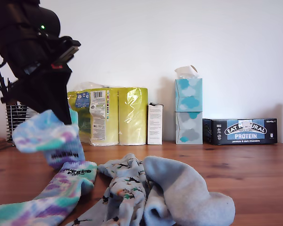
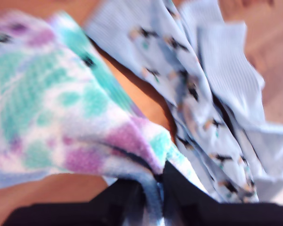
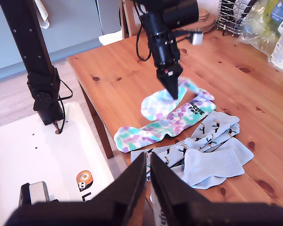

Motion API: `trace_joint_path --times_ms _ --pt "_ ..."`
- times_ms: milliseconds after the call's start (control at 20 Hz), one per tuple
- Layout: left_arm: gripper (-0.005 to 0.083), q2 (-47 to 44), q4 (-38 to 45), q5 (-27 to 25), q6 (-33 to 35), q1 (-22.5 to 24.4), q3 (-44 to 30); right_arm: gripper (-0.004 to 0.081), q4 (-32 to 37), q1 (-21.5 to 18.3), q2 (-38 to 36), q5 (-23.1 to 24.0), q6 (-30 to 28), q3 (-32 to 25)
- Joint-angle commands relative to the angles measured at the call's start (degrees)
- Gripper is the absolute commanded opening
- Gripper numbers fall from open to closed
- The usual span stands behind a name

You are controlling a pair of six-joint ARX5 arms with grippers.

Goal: Pair up the socks based on colour and pattern, by placing each sock on top of its pair

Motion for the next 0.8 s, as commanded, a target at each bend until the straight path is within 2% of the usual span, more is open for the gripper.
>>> trace_joint_path --times_ms 0,200,300,400,500,750 --pt "-0.0023 1.03 0.35 0.66 -0.11 -0.2 -2.01 -0.0011 0.15 0.02 0.04 0.0 -0.07 -0.13" --pt "0.0009 1.03 2.27 0.66 -0.09 -0.9 -7.08 -0.0011 -0.22 0.02 0.04 0.0 -0.2 -0.13" --pt "0.0148 1.03 4.2 0.7 -1.16 -0.92 -8.7 -0.0011 -0.22 0.02 0.04 0.02 -0.2 -0.13" --pt "0.0347 1.03 5.77 0.68 -1.36 -1.05 -9.31 -0.0011 -0.15 0.0 0.04 0.02 -0.35 -0.13" --pt "0.0445 1.03 6.25 0.61 -1.49 -1.05 -9.31 -0.0011 -0.07 0.0 0.04 0.02 -0.35 -0.13" --pt "0.0446 1.01 4.39 1.05 -0.92 -0.81 -8.28 -0.0011 0.28 0.0 0.04 0.02 -0.33 -0.13"
